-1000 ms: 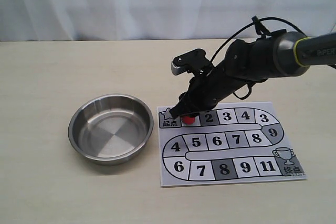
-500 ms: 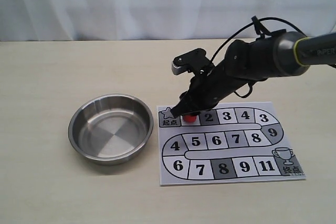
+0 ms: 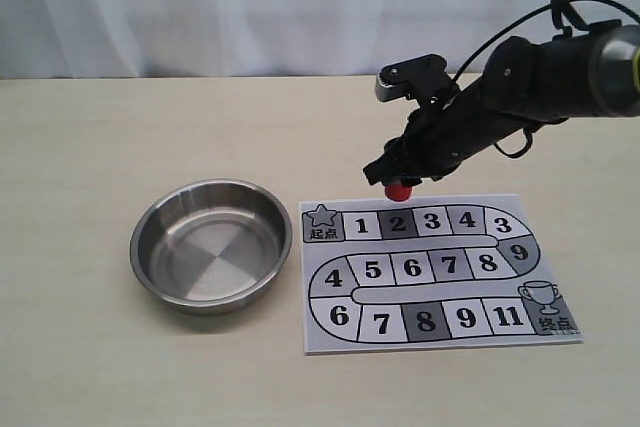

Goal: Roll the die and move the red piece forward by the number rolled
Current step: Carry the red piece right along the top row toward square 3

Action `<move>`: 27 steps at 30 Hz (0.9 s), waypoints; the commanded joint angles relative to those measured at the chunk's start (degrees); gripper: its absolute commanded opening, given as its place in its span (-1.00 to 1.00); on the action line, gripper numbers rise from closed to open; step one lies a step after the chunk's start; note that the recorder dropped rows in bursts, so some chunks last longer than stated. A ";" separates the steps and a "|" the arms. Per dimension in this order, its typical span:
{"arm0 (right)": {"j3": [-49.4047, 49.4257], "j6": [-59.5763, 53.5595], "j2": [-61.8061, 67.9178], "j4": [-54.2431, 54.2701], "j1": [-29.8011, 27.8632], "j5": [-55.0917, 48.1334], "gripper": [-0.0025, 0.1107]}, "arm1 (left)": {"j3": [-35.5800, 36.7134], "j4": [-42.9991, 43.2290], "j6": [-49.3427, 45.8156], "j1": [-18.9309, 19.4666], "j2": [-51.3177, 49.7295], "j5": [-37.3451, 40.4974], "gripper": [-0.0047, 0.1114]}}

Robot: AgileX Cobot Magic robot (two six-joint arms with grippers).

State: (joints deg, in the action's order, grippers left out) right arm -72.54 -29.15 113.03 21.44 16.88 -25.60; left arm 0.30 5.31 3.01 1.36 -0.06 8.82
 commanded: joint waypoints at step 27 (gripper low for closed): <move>4.30 0.48 -2.00 -1.41 -4.98 1.77 -0.89 | -0.30 0.03 0.02 -0.01 0.06 -0.58 -0.92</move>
State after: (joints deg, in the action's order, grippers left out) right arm -68.32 -29.11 111.54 20.35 13.50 -22.77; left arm 0.30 5.31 3.01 1.36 -0.06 8.82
